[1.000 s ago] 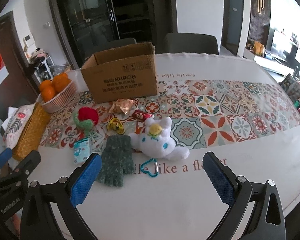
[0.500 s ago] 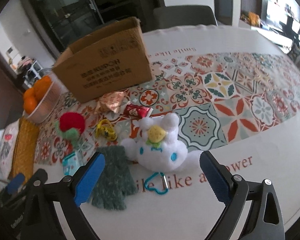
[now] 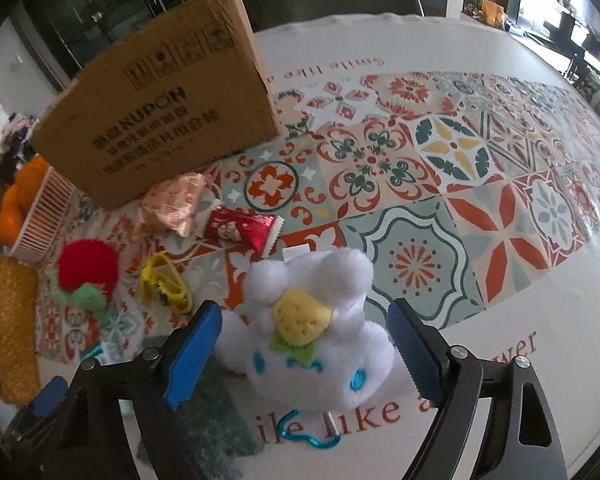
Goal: Organize soft objects
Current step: 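Grasp the white plush bunny with the right tool while the left grasps the tissue pack, then carry bunny and tissue pack into the cardboard box and open both tools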
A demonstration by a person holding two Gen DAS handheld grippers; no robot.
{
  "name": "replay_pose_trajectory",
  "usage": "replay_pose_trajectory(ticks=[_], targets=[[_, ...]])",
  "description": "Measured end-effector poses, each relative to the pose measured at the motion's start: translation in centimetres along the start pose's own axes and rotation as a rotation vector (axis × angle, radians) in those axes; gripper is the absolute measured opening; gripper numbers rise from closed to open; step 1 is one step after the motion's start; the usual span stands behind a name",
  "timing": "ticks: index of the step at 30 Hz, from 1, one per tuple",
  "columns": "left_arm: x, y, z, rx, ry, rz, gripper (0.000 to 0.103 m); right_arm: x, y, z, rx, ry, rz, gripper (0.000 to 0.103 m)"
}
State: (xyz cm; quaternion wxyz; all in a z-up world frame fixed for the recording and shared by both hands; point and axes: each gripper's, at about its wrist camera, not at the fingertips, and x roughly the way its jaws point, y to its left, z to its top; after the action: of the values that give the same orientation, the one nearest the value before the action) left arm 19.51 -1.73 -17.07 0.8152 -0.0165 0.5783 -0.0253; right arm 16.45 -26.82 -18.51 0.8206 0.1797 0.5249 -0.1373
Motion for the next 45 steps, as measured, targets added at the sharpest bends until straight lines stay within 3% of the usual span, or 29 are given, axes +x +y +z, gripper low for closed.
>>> replay_pose_trajectory(ticks=[4, 10, 19, 39, 45], targets=[[1.7, 0.1, 0.2, -0.017, 0.056, -0.025, 0.069, 1.3, -0.1, 0.1, 0.009, 0.032, -0.019, 0.078], [2.9, 0.1, 0.4, -0.016, 0.069, -0.018, 0.053, 2.3, 0.2, 0.3, -0.002, 0.054, -0.046, 0.069], [3.2, 0.3, 0.0, 0.022, 0.039, -0.069, 0.052, 1.0, 0.9, 0.0, -0.058, 0.009, -0.052, 0.053], [-5.7, 0.1, 1.0, 0.216, -0.193, -0.219, 0.052, -8.6, 2.6, -1.8, -0.048, -0.227, -0.01, 0.052], [-8.7, 0.5, 1.8, 0.228, -0.261, -0.252, 0.052, -10.9, 3.5, -1.6, -0.07, -0.267, 0.035, 0.052]])
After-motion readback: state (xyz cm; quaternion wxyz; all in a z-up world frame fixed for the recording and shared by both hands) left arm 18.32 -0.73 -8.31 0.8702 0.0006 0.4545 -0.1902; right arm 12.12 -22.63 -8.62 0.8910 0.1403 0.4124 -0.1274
